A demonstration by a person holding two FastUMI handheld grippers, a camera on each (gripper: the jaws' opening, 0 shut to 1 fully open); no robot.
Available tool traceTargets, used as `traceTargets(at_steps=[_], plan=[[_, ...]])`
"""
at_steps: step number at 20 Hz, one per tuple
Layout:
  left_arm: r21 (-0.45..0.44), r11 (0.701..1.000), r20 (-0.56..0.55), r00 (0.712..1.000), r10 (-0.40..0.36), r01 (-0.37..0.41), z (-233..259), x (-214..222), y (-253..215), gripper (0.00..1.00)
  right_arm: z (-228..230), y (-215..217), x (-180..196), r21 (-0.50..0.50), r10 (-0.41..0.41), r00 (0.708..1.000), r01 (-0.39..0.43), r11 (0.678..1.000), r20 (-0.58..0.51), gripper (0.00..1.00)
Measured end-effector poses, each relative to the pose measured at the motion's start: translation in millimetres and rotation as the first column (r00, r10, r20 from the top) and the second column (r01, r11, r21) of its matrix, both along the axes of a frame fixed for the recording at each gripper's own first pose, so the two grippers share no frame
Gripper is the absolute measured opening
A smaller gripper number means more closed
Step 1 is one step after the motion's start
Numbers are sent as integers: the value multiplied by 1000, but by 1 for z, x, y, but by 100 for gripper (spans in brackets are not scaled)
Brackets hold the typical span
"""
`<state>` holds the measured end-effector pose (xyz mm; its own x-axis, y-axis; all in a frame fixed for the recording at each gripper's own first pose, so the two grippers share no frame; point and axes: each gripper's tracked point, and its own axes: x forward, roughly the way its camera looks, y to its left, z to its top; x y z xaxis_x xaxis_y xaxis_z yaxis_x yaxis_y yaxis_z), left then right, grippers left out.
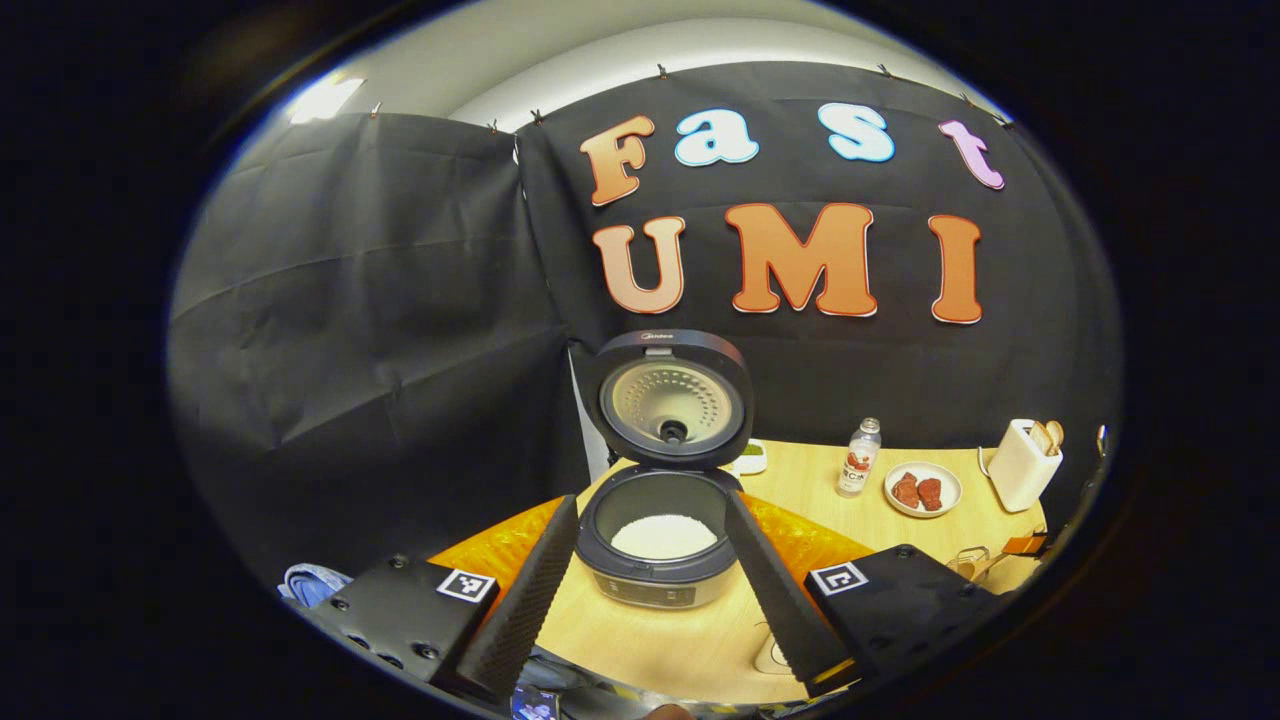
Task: Close the left gripper, press the button to open the rice cooker; take a wooden spoon from the chopstick holder with the right hand, scoop a spoonful of rice and pour it into the rice cooker, then put the wooden spoon back into the chopstick holder.
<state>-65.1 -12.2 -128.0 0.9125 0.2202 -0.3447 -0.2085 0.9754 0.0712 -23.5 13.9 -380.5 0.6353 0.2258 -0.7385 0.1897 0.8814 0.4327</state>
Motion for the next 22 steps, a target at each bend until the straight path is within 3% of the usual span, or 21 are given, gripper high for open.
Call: traceTargets(at_steps=[1,3,4,6,8,12,13,14,15,17,22], plan=[[4,1000,1,1000,-13,13,-1,1,-3,100,-1,2,0,-2,0,1000,0,1000,4,51],[19,999,11,999,-36,35,2,7,-2,90,0,8,5,1,-16,1000,16,1000,13,37],[24,999,19,999,-46,45,5,11,0,100,3,12,6,21,-24,1000,24,999,6,31],[7,997,49,996,-80,80,12,22,1,100,15,24,6,52,-51,999,51,997,8,24],[0,994,69,991,-113,113,15,35,10,98,23,23,10,0,-73,996,73,997,43,15],[-11,988,90,985,-150,151,17,65,27,90,59,28,10,-73,-74,993,81,994,87,16],[-22,986,97,982,-162,165,15,71,29,99,71,28,9,-92,-74,992,84,992,104,17],[-34,983,101,980,-174,178,14,76,28,100,84,28,9,-103,-77,990,89,991,120,16],[-42,980,101,977,-188,193,9,81,30,89,94,29,7,-117,-81,988,97,988,130,16],[-50,975,97,973,-212,217,4,90,33,90,114,36,5,-117,-74,984,93,989,160,16],[-80,963,88,964,-252,259,-9,108,39,90,134,84,-9,-97,38,986,-23,995,164,16]])
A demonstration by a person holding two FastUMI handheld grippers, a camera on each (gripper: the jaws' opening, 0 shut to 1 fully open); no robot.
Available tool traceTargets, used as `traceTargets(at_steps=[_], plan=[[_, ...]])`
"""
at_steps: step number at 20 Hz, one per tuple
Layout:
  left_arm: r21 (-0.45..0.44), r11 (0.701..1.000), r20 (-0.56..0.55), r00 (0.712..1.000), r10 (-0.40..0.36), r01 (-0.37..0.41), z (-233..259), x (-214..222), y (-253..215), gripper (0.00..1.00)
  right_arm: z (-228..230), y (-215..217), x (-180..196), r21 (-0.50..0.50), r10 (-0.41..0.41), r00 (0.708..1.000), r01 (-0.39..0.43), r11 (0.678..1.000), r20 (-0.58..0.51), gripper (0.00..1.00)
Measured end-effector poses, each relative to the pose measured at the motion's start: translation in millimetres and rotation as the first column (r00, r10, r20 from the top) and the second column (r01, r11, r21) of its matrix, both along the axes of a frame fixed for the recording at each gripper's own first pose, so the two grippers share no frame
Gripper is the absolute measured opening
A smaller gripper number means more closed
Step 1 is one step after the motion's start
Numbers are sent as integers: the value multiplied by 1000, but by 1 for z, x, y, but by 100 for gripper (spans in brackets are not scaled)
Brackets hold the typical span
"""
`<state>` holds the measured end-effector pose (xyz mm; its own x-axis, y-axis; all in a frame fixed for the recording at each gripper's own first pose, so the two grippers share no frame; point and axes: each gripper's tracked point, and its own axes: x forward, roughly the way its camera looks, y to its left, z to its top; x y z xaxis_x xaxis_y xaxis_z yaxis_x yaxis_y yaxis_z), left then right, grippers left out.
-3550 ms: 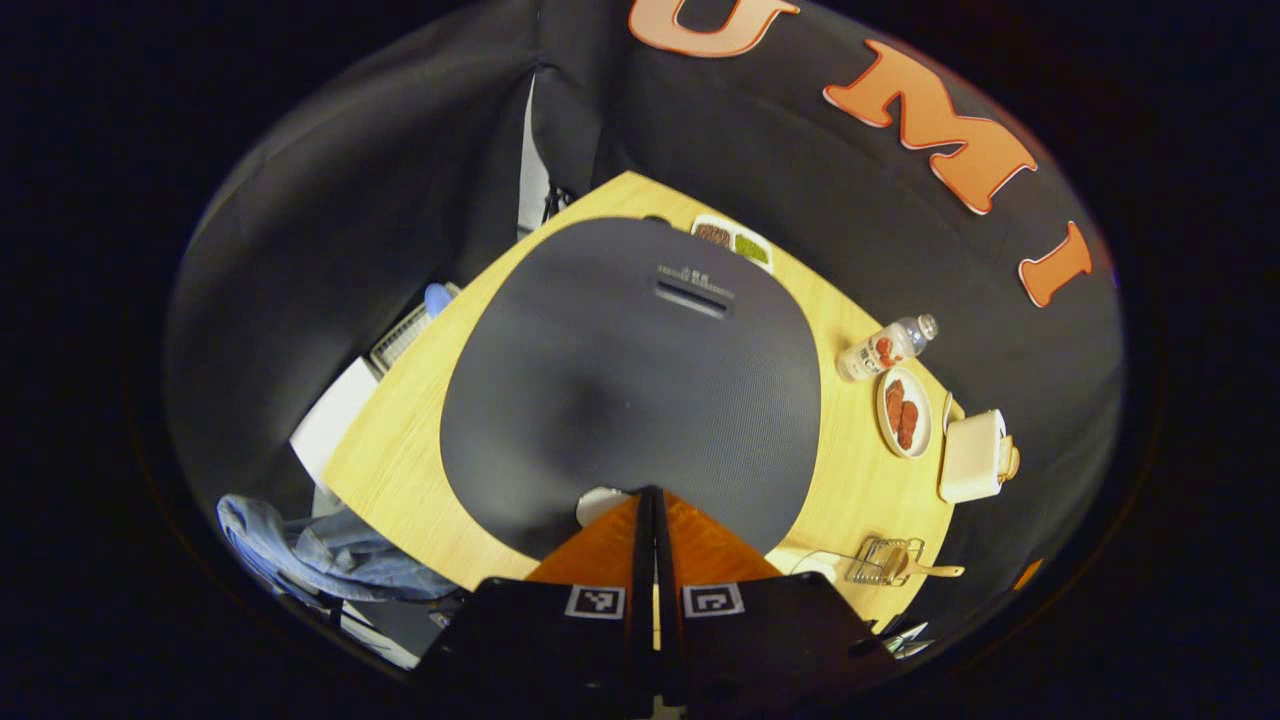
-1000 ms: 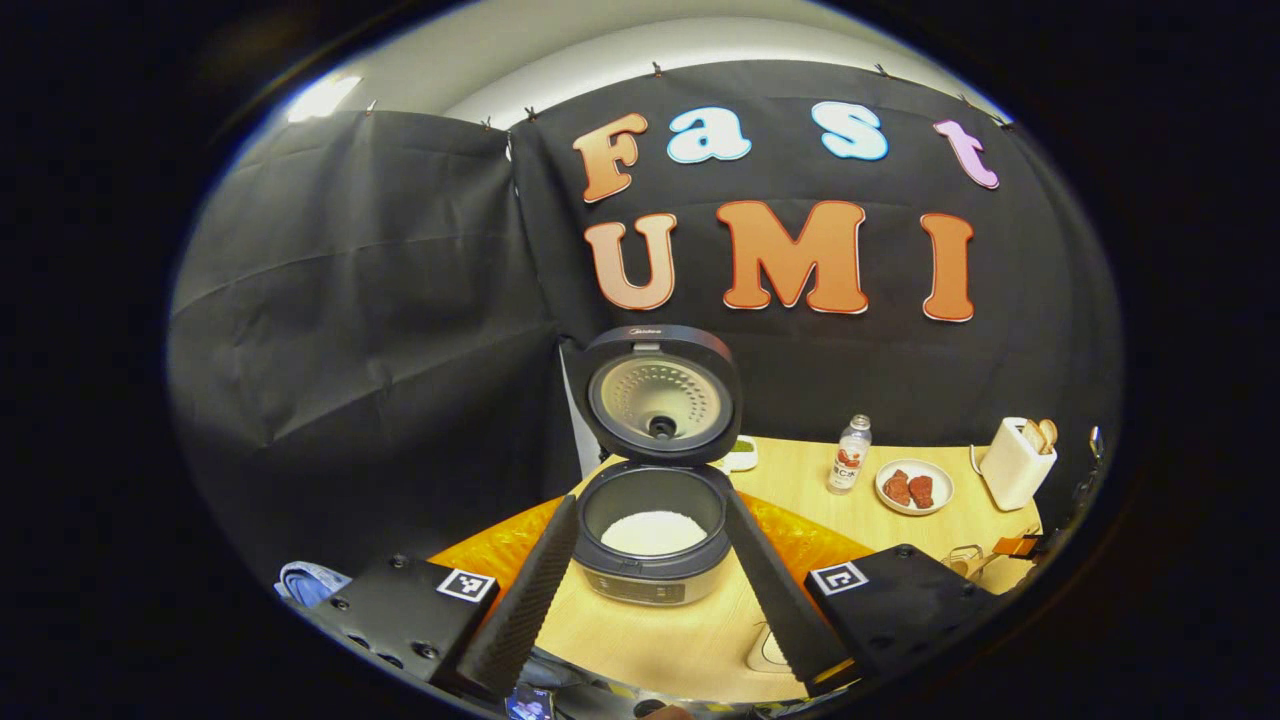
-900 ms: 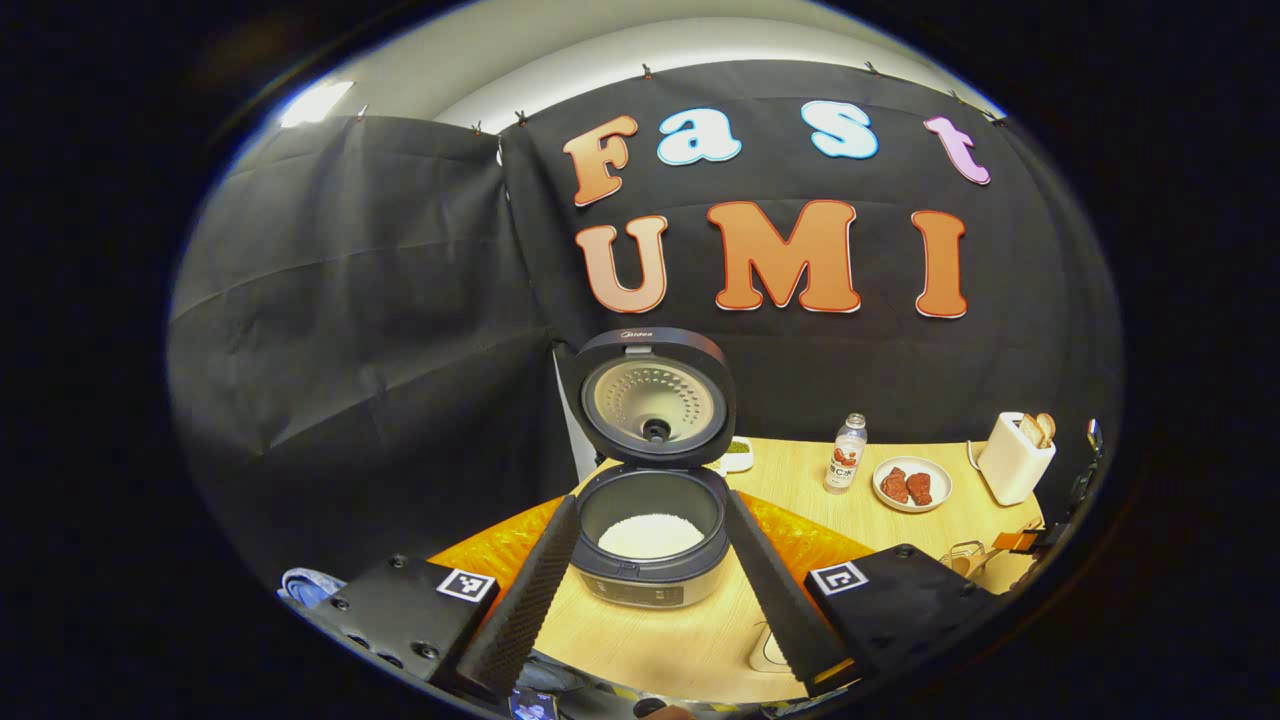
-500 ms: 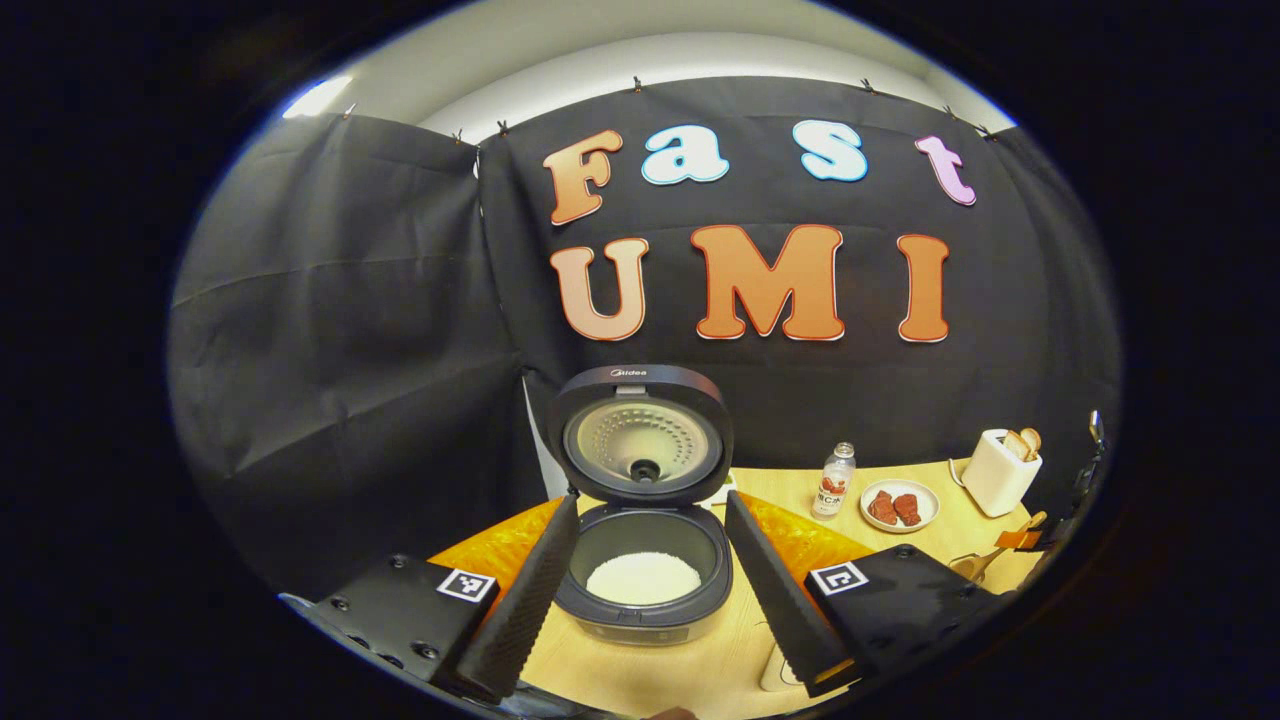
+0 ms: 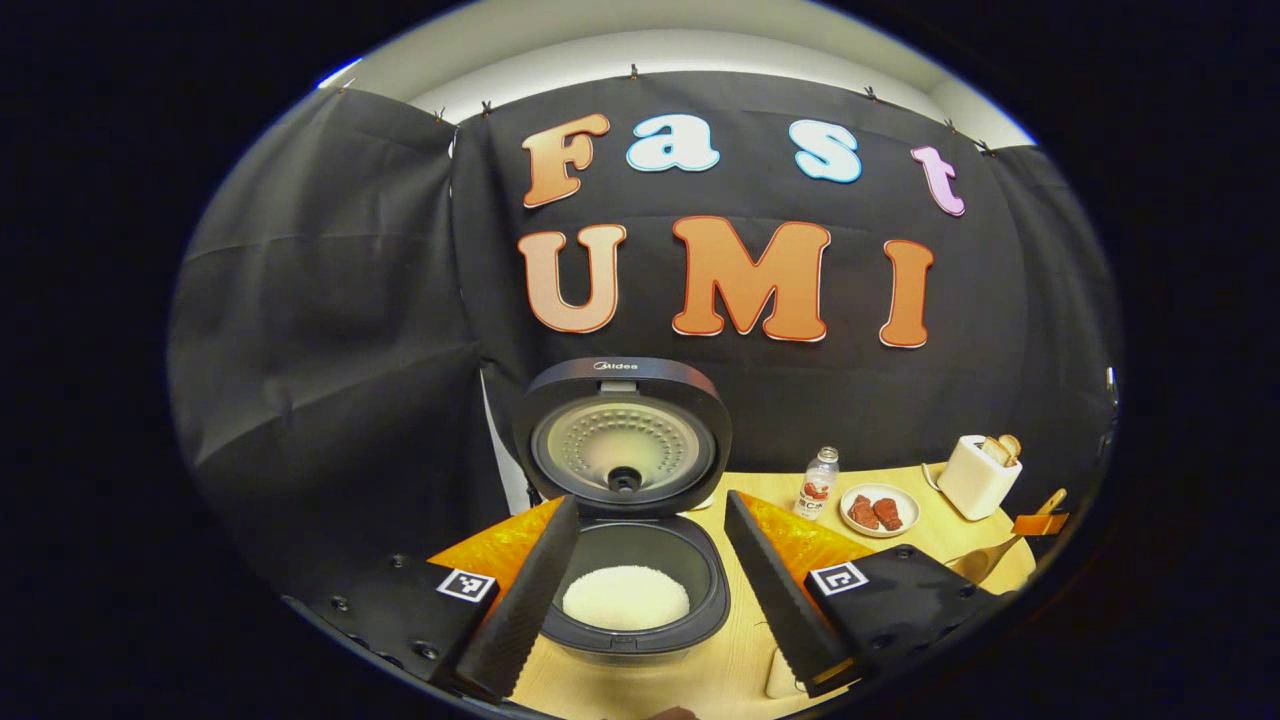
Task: Close the left gripper, press the button to open the rice cooker; take a wooden spoon from the chopstick holder with the right hand, scoop a spoonful of rice and pour it into the rice cooker, then put the wooden spoon back into the chopstick holder.
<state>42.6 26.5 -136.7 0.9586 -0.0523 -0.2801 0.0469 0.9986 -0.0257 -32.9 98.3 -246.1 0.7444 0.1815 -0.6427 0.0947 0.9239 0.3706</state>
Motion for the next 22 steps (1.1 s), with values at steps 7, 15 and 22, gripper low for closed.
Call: traceTargets(at_steps=[7,15,22], plan=[[-32,998,-20,998,58,-59,-16,-2,21,90,16,63,-22,-24,245,969,-245,969,18,16],[15,992,-39,991,129,-128,-19,-21,49,95,-50,94,-30,-230,372,927,-374,898,-55,15],[57,988,-60,987,149,-145,-25,-23,54,90,-77,117,-36,-418,483,875,-448,791,-25,13]])
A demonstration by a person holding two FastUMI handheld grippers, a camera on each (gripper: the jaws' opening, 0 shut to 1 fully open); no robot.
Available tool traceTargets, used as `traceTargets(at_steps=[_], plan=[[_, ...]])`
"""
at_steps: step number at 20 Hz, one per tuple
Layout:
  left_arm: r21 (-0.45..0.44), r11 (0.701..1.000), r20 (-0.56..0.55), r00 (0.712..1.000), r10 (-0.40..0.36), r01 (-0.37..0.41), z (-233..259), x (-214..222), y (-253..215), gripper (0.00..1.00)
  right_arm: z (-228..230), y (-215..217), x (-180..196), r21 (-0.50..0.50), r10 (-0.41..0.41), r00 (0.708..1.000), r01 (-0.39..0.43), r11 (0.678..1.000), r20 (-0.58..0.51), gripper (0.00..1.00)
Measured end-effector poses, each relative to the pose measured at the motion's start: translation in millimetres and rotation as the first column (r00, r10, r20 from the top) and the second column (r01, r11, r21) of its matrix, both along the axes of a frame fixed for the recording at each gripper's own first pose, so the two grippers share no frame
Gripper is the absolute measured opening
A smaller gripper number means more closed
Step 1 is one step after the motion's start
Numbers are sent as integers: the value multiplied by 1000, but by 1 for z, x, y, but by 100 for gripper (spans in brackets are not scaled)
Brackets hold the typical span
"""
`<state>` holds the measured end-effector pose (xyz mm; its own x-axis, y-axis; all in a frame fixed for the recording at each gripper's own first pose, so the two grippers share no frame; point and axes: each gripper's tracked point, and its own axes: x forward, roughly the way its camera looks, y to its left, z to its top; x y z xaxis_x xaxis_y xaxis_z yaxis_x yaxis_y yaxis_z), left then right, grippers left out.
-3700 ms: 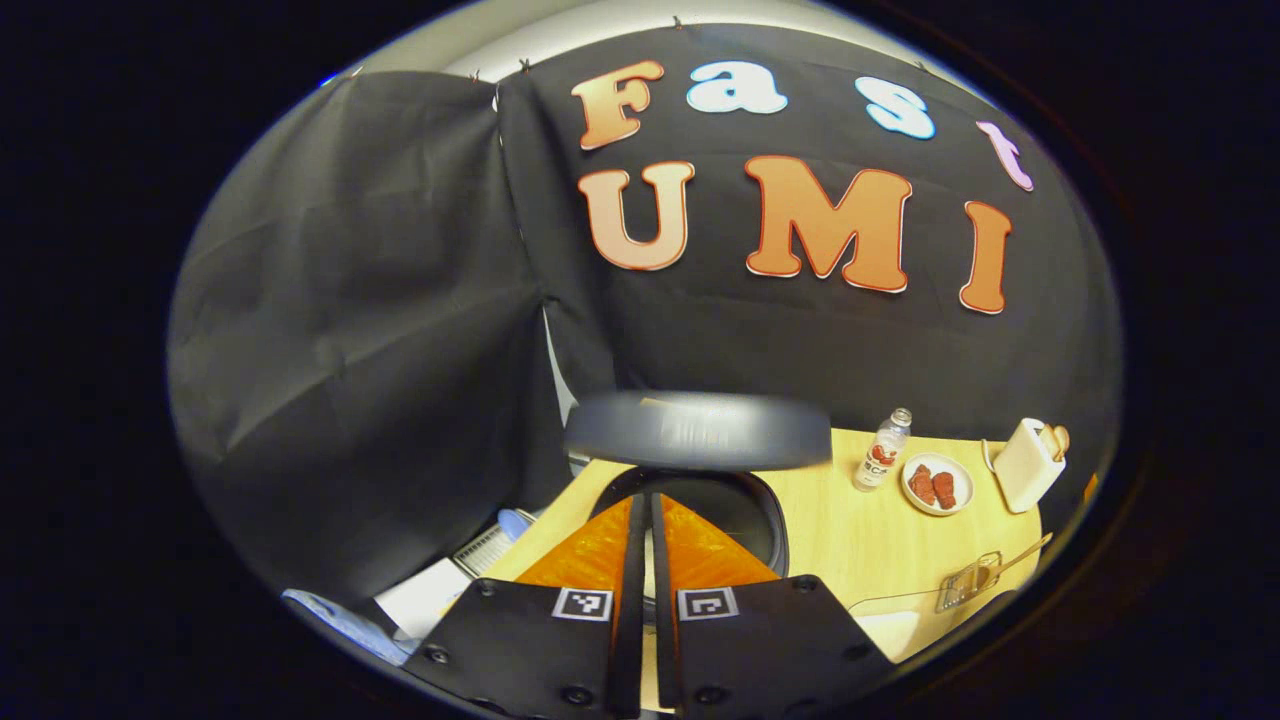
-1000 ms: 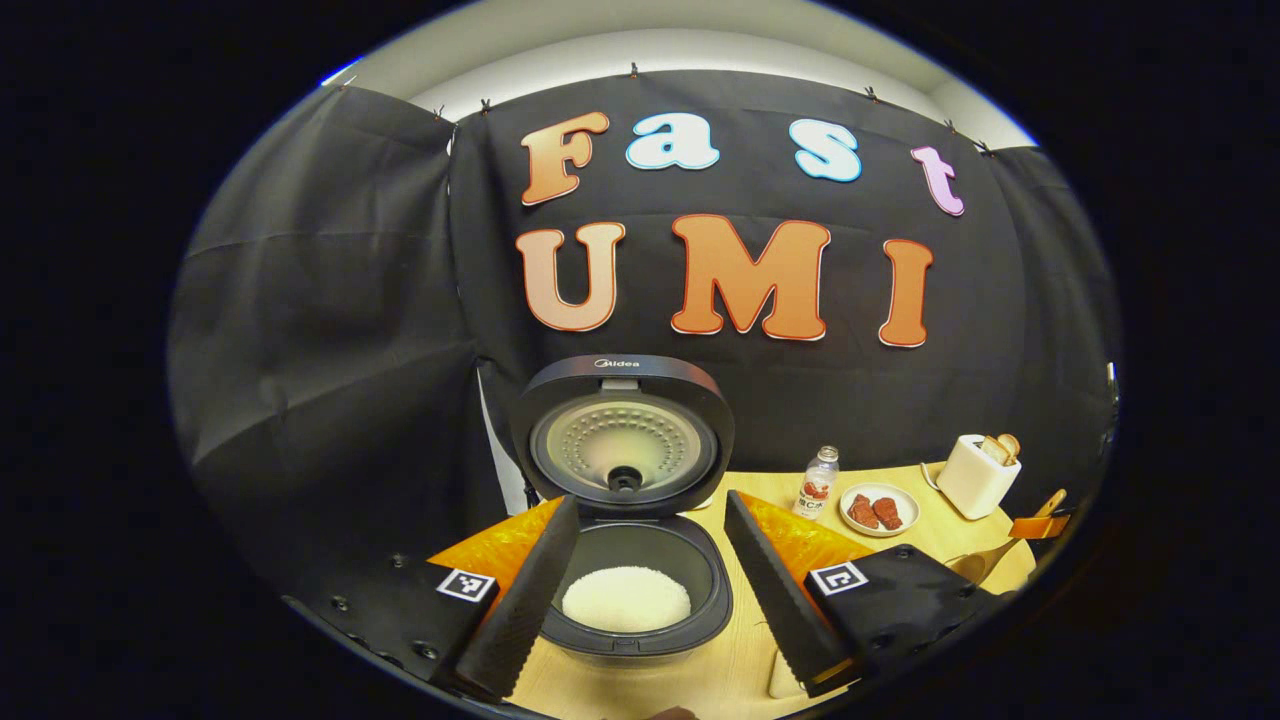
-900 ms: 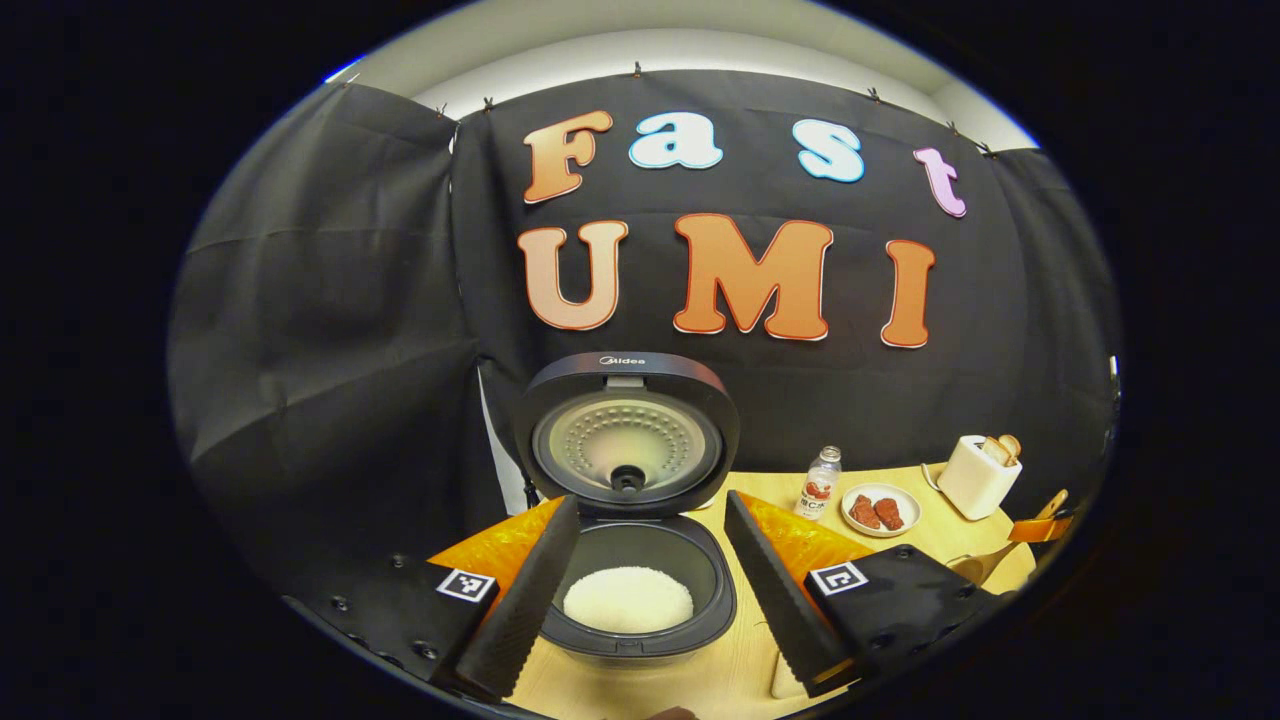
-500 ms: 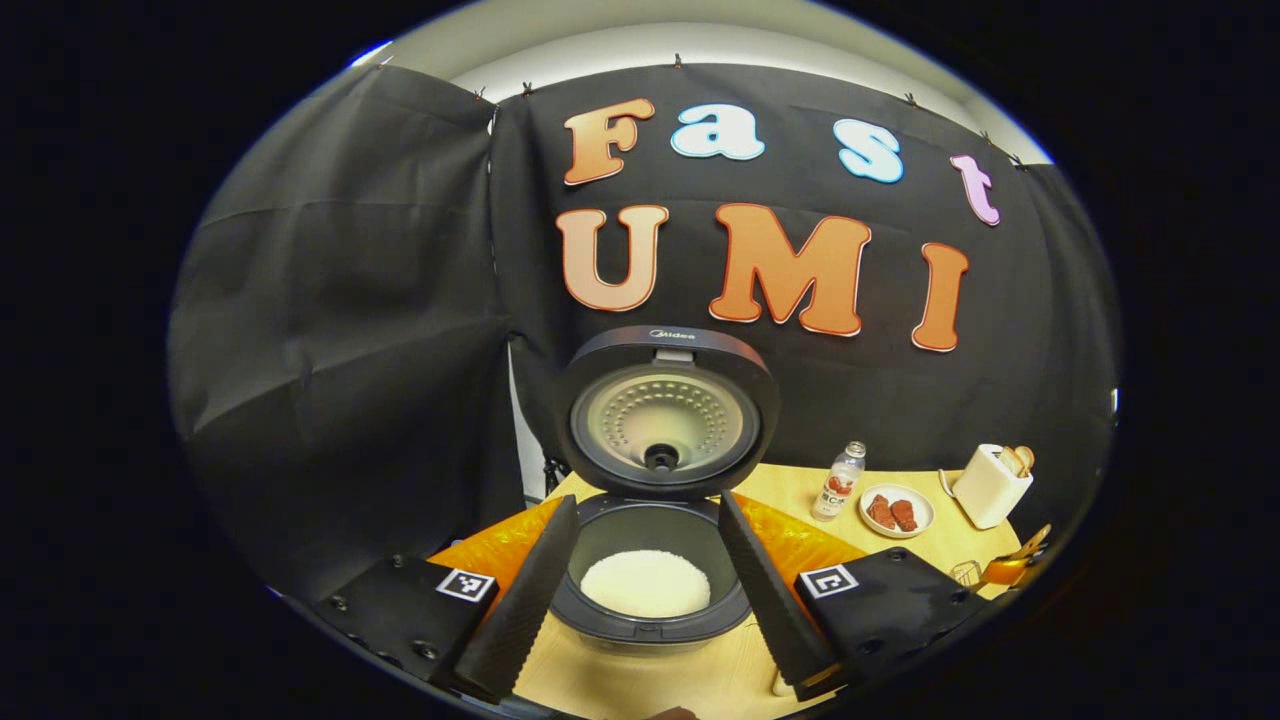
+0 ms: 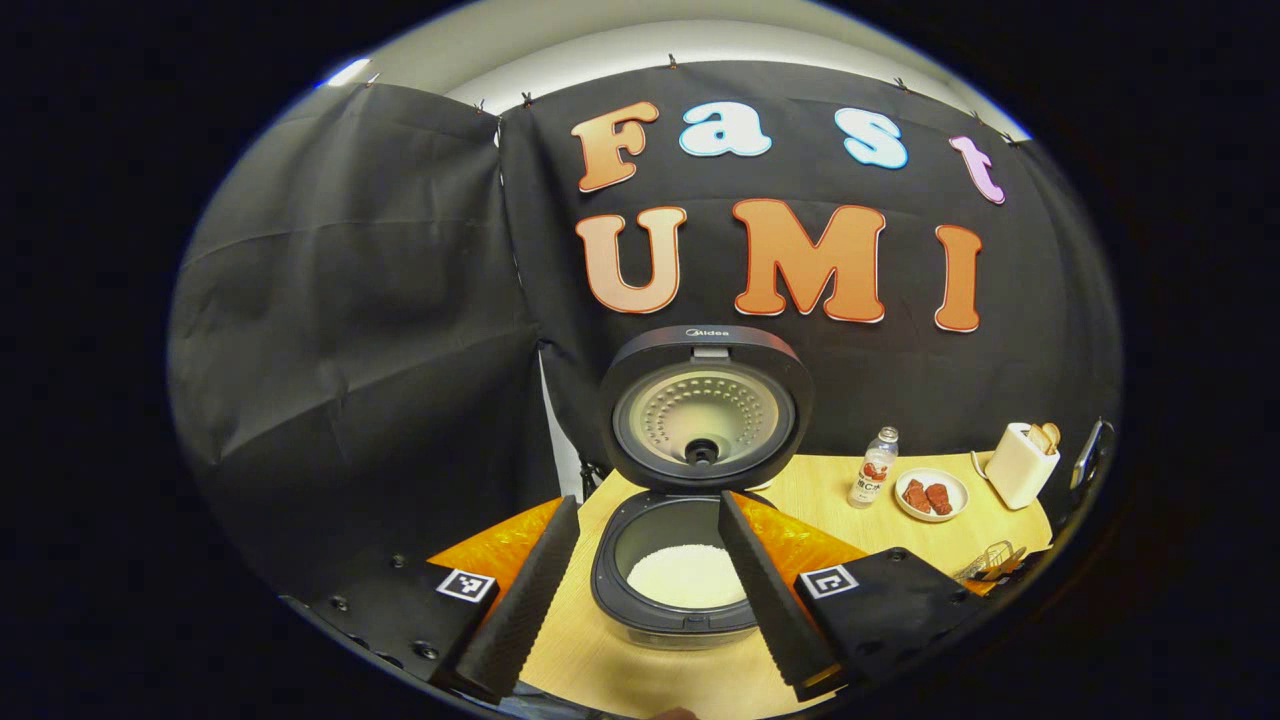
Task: Close the left gripper, press the button to open the rice cooker; take a wooden spoon from the chopstick holder with the right hand, scoop a spoonful of rice and pour it into the rice cooker, then put the wooden spoon back into the chopstick holder.
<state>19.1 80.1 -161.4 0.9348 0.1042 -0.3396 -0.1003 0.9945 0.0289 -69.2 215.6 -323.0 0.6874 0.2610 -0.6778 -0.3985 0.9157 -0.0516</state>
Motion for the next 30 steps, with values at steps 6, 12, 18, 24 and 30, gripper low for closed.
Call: traceTargets(at_steps=[6,12,18,24,30], plan=[[17,1000,-10,1000,-25,25,-2,4,-9,95,-13,26,-20,-21,78,996,-77,997,41,13],[17,1000,-30,999,-21,22,-10,5,-9,95,-12,27,-15,174,-3,1000,6,985,-19,13],[10,1000,-45,999,-11,11,-14,7,-9,95,-5,44,-26,305,-13,999,25,952,-43,13],[9,1000,-53,999,6,-5,-15,5,-3,95,-3,55,-23,439,-76,988,130,889,-138,13],[14,999,-70,997,37,-36,-20,2,11,93,-8,62,-14,500,-115,967,216,839,-226,13]])
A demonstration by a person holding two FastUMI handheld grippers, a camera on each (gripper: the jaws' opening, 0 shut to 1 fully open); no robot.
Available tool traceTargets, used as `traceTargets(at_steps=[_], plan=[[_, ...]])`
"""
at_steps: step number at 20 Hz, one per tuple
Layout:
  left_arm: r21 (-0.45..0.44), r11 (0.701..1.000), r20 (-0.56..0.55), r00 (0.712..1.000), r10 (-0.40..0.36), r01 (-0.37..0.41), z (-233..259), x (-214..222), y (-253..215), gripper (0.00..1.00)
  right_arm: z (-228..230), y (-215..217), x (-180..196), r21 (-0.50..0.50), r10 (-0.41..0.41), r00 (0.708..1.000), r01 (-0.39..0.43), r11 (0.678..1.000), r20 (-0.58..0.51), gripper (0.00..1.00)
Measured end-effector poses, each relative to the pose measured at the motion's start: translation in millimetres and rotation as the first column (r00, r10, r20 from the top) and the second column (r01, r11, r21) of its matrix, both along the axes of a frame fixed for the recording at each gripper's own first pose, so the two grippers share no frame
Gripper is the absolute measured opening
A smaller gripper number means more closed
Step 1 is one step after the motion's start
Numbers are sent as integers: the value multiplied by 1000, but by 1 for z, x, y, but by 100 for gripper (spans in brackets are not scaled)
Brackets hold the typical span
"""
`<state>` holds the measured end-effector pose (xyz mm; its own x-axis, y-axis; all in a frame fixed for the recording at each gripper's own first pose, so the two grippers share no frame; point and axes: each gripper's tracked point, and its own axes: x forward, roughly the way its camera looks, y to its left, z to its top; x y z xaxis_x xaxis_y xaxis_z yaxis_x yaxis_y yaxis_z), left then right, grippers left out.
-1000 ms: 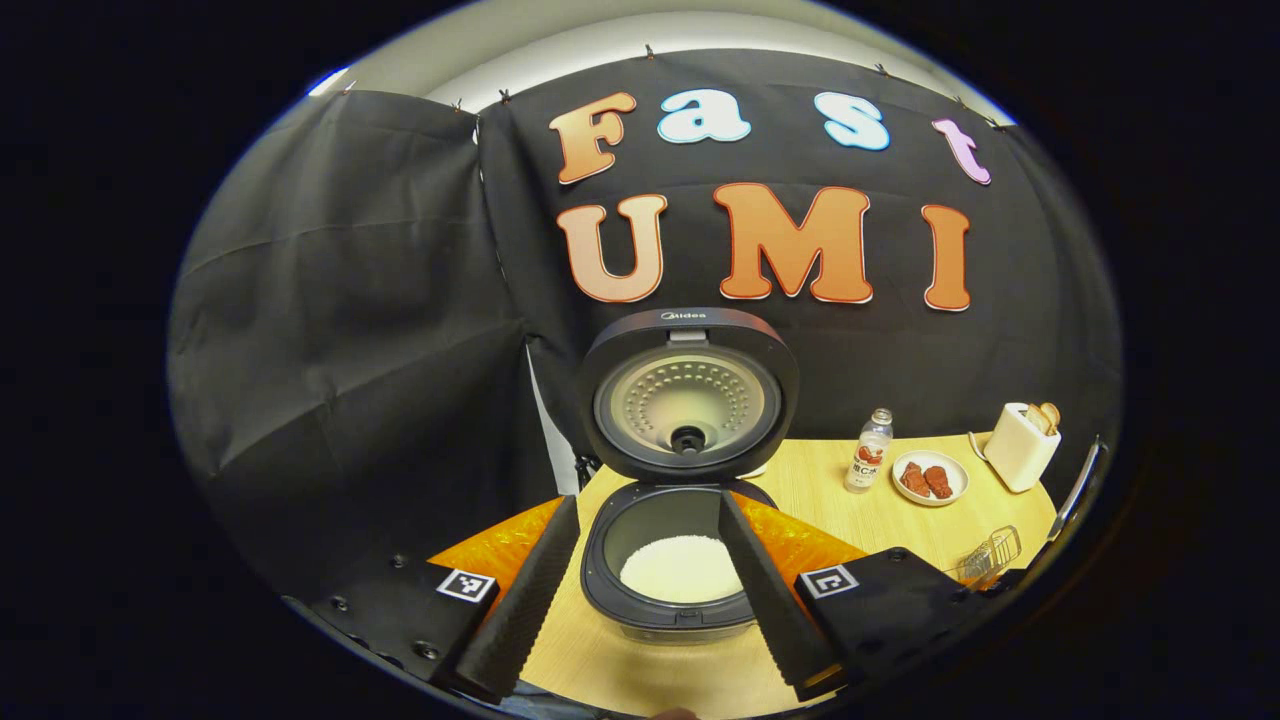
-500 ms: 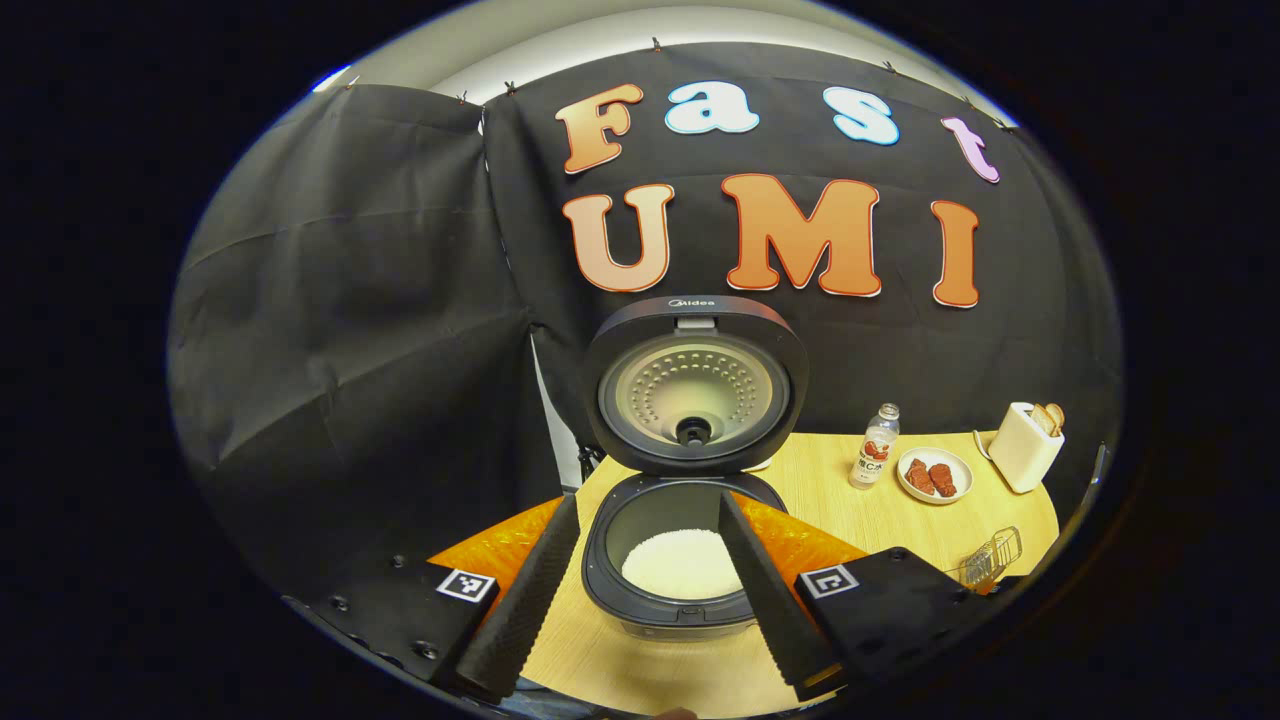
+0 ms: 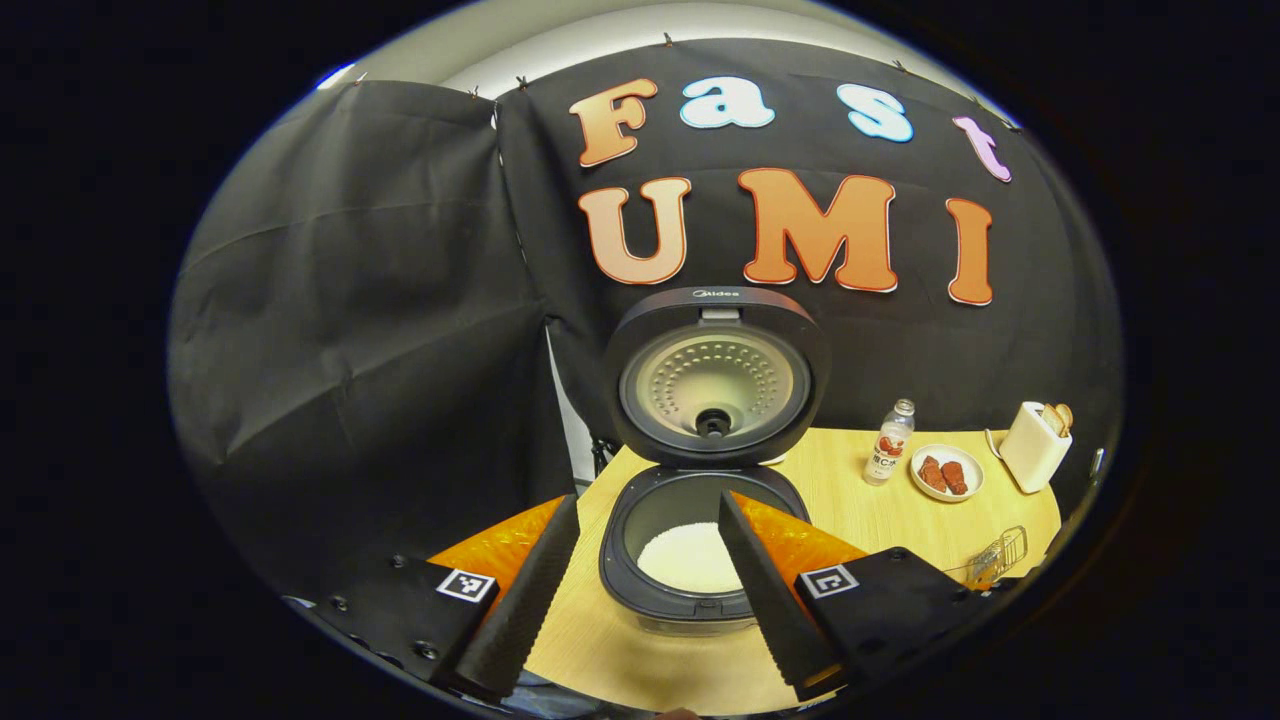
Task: Close the left gripper, press the button to open the rice cooker; take a wooden spoon from the chopstick holder with the right hand, scoop a spoonful of rice and pour it into the rice cooker, then put the wooden spoon back into the chopstick holder.
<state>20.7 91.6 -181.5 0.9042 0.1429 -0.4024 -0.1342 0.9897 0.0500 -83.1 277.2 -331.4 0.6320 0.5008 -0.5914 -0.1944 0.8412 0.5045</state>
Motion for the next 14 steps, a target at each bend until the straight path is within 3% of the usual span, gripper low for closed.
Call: traceTargets(at_steps=[1,2,4,6,7,9,12,14], plan=[[1,1000,-1,1000,3,-3,2,-2,2,95,0,0,0,13,-8,1000,8,1000,-14,14],[4,1000,0,1000,6,-6,3,-2,5,90,-1,0,1,25,-17,1000,18,1000,-26,13],[6,1000,-2,1000,10,-10,0,-3,8,100,-1,-1,1,43,-23,999,25,999,-41,13],[2,1000,-4,1000,12,-12,-1,-2,8,100,-2,-1,0,68,-28,998,32,997,-62,13],[1,1000,-5,1000,12,-12,-1,-2,8,95,-2,-1,-1,82,-32,997,38,996,-74,14],[1,1000,-3,1000,9,-9,-1,-2,8,100,-2,0,-1,108,-39,995,49,993,-94,14],[4,1000,1,1000,6,-6,-1,-1,7,90,-4,-1,-1,166,-71,987,94,982,-144,13],[4,1000,1,1000,4,-4,0,-2,7,95,-7,-2,-1,223,-100,976,143,964,-195,14]])
